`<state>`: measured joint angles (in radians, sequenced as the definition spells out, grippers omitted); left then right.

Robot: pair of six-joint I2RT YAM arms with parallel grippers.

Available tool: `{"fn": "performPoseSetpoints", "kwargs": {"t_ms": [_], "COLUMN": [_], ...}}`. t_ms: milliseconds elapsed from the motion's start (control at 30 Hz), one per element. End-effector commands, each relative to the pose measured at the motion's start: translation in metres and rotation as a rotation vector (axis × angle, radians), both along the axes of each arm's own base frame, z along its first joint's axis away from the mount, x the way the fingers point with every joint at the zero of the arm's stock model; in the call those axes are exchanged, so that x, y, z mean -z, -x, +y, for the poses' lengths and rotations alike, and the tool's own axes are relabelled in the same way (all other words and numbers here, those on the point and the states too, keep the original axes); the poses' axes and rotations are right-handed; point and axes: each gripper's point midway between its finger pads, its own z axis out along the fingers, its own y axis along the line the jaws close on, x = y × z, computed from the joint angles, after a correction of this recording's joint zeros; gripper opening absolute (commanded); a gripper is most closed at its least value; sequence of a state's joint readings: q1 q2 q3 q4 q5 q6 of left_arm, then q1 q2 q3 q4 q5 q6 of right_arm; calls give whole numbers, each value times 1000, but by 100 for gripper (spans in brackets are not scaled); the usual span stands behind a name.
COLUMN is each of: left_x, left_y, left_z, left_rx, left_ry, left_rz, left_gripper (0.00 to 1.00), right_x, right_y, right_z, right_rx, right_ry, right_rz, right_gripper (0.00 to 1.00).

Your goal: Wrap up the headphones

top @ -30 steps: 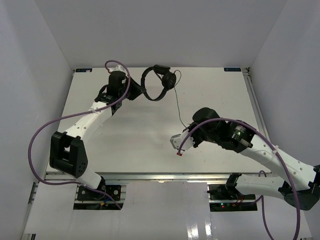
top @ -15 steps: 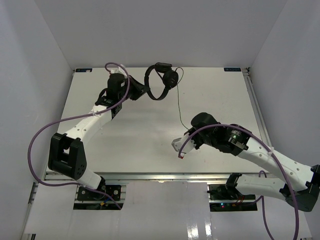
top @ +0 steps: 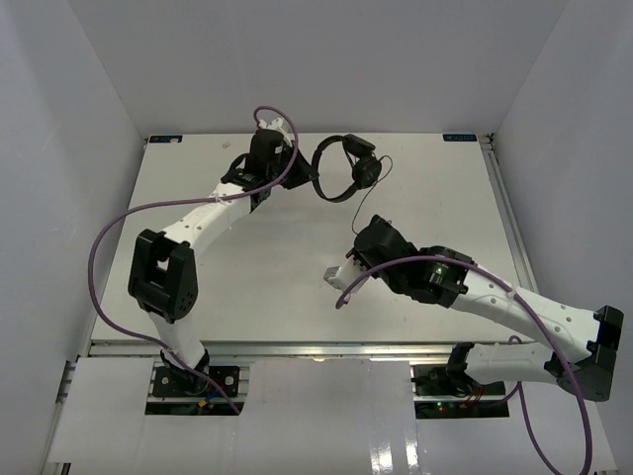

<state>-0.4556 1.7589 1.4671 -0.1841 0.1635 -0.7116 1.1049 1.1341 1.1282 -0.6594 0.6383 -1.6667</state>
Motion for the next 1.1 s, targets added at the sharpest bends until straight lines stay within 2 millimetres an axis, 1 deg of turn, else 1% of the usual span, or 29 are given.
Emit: {"fn": "performPoseSetpoints", "kwargs": {"t_ms": [0, 67, 100, 167, 233, 267, 333, 433, 500, 600, 700, 833, 933, 1000, 1067], "left_x": [-4, 6, 11, 19, 29, 29, 41, 46, 48, 54, 61, 65, 62, 58, 58], "left_y": [1, 2, 7, 9, 16, 16, 21, 22, 24, 31, 38, 42, 42, 38, 37], "left_z": [-18, -29, -36, -42, -45, -45, -36, -29, -29, -33, -39, -47, -54, -62, -69], "left_rx": [75, 121, 154, 193, 236, 243, 259, 273, 296, 342, 392, 432, 448, 445, 452], "left_ry": [-85, -115, -127, -159, -202, -214, -282, -341, -350, -344, -328, -294, -265, -229, -203], "left_rz": [-54, -49, -44, -45, -36, -44, -27, -39, -37, -27, -11, 7, 11, 28, 48], "left_gripper": [0, 0, 0, 0, 0, 0, 0, 0, 0, 0, 0, 0, 0, 0, 0], "right_x": [-64, -75, -79, -83, -86, -87, -90, -83, -76, -73, -75, -83, -81, -76, -69], "right_y": [-12, -13, -14, -14, -15, -15, -15, -12, -9, -8, -9, -11, -10, -5, -2], "right_z": [-1, -3, -3, -6, -10, -10, -19, -26, -30, -29, -24, -6, 5, 20, 29], "right_rx": [44, 49, 50, 56, 64, 61, 68, 60, 47, 26, 9, -37, -75, -121, -148], "right_ry": [-24, -21, -21, -6, 11, 19, 42, 96, 136, 156, 157, 113, 97, 86, 86], "right_rz": [-198, -223, -230, -245, -259, -262, -272, -249, -224, -211, -209, -196, -191, -194, -194], "right_gripper": [8, 8, 8, 8, 8, 8, 8, 8, 8, 8, 8, 8, 8, 8, 8]}}
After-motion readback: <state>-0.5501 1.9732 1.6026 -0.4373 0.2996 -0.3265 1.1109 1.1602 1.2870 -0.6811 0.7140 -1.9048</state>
